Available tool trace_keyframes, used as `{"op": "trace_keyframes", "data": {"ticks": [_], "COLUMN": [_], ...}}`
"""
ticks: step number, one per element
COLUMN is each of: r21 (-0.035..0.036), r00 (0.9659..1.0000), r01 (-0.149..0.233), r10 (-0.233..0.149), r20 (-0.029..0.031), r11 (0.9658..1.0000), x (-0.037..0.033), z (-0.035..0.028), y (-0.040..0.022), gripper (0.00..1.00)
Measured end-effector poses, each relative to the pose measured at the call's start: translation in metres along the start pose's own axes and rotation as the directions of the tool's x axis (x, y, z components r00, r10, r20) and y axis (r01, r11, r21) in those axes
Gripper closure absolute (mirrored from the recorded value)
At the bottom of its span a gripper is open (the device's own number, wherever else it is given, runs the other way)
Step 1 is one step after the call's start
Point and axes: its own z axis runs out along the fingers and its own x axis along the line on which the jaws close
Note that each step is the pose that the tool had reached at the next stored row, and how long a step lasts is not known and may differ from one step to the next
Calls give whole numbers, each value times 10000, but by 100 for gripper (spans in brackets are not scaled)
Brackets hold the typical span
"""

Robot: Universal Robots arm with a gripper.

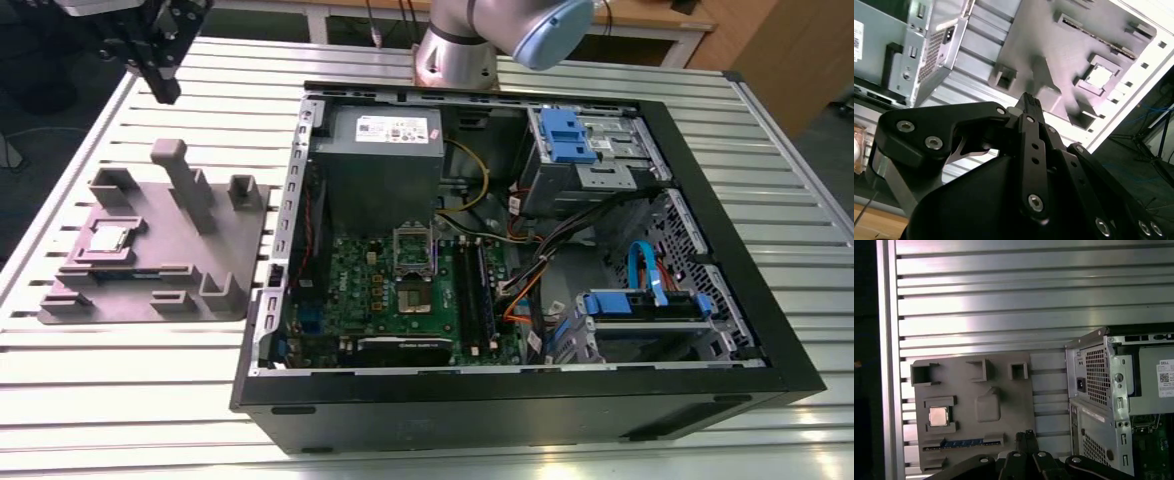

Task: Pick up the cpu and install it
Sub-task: 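Reach for the cpu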

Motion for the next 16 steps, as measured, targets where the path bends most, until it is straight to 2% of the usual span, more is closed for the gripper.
{"op": "trace_keyframes", "data": {"ticks": [12,14,16], "r21": [-1,0,0], "r00": [10000,10000,10000], "r01": [-1,-1,-1], "r10": [1,1,1], "r20": [1,0,-1], "r11": [10000,10000,10000], "x": [544,608,636], "z": [15,14,13], "y": [-31,-36,-38], "gripper": [90,90,90]}}
